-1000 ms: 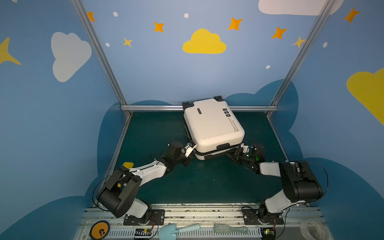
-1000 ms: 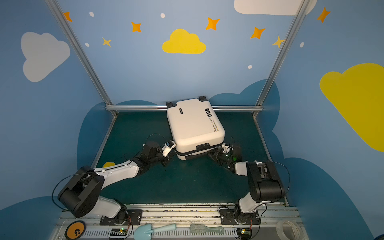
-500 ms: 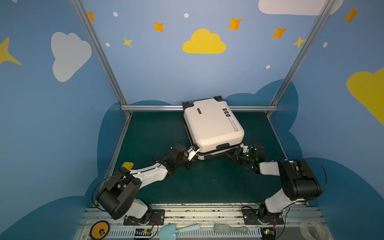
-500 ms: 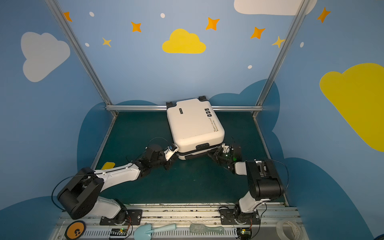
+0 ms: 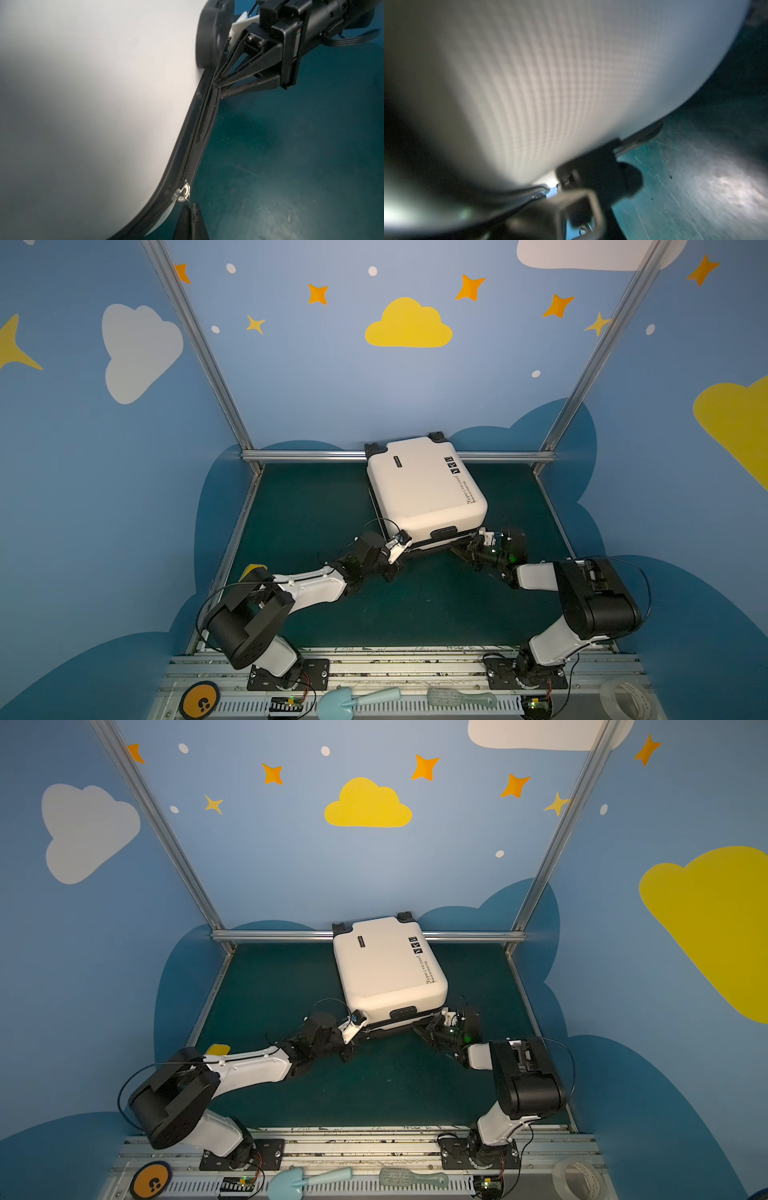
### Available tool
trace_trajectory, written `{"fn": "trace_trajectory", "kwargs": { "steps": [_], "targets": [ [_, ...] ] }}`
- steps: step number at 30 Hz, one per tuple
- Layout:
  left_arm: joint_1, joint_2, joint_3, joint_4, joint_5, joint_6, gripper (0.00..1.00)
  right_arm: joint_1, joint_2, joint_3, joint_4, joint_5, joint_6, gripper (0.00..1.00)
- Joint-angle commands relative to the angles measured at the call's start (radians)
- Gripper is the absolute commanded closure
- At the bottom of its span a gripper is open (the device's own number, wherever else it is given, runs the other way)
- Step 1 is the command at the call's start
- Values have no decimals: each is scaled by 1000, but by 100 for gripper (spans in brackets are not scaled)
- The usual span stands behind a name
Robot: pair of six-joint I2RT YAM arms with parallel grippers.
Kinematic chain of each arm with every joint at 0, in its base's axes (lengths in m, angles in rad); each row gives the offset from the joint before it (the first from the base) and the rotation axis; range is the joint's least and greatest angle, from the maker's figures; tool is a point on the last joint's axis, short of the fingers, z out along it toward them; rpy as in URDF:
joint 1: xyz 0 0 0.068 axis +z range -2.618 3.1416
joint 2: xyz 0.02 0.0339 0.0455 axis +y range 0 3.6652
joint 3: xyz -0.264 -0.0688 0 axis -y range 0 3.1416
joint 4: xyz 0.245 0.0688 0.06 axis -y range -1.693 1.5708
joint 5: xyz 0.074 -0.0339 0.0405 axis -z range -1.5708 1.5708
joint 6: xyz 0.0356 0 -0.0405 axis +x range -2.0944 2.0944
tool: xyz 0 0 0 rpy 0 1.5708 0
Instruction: Pack the luggage
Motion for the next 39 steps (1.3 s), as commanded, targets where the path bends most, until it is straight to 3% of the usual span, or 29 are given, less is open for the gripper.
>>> {"fn": "trace_trajectory", "kwargs": {
  "steps": [1, 9, 17, 19, 22, 24, 28, 34, 39],
  "targets": [
    [-79, 48, 41, 31, 135, -6, 97, 128, 75, 48, 38, 56, -107, 100],
    [-107, 142, 112, 87, 134, -32, 97, 224, 90, 59, 38, 84, -107, 100],
    [-107, 146, 105, 117, 77, -30, 97, 319, 120, 97, 32, 82, -104, 100],
    [-107, 126, 86, 107, 60, -16, 97, 304, 111, 108, -5, 61, -118, 98],
    [-107, 87, 51, 86, 8, -5, 97, 265, 54, 110, -103, 43, -167, 67],
    [-107, 63, 24, 86, -17, 0, 97, 236, -6, 114, -189, 36, -213, 58],
    [-107, 21, -8, 76, -47, 10, 97, 172, -153, 130, -416, 29, -324, 55],
    [-102, -4, -23, 60, -52, 25, 97, 27, -364, 235, -716, 32, -460, 58],
    [-102, -1, -16, 48, -42, 29, 97, -99, -418, 330, -808, 29, -517, 59]
  ]
}}
